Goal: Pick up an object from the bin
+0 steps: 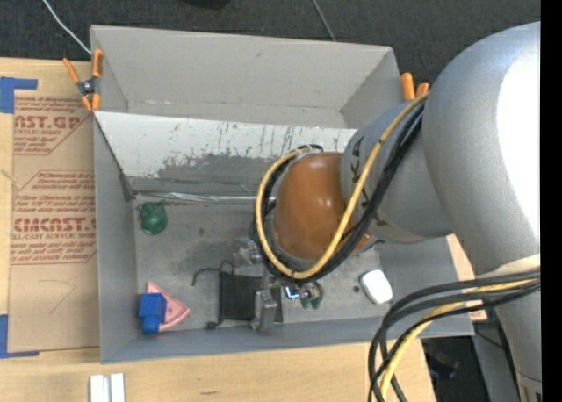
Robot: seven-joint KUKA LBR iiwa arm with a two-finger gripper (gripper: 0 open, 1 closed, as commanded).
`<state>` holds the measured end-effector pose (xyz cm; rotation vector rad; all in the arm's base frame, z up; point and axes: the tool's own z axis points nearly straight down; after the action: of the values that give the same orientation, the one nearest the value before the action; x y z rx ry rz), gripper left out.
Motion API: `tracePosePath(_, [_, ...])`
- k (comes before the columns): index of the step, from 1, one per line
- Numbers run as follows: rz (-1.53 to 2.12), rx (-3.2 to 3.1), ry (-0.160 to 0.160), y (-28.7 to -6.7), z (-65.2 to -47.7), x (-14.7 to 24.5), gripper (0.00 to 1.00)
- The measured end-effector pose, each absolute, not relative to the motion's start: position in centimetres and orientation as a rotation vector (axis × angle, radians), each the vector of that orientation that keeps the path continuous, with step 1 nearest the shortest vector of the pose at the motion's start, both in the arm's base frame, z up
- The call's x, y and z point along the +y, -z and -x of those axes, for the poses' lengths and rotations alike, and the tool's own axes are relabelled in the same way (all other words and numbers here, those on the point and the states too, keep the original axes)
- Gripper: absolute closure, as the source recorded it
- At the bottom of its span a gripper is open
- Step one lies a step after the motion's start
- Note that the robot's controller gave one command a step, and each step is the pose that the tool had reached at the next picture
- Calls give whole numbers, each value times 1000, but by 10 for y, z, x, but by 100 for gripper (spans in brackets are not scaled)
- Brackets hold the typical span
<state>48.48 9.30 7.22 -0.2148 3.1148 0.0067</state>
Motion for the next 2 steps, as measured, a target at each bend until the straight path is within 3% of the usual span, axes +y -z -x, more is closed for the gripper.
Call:
tracePosePath(1, [152, 3131, -2, -69, -494, 40, 100])
tracePosePath(2, [151, 3131, -2, -69, -494, 40, 100])
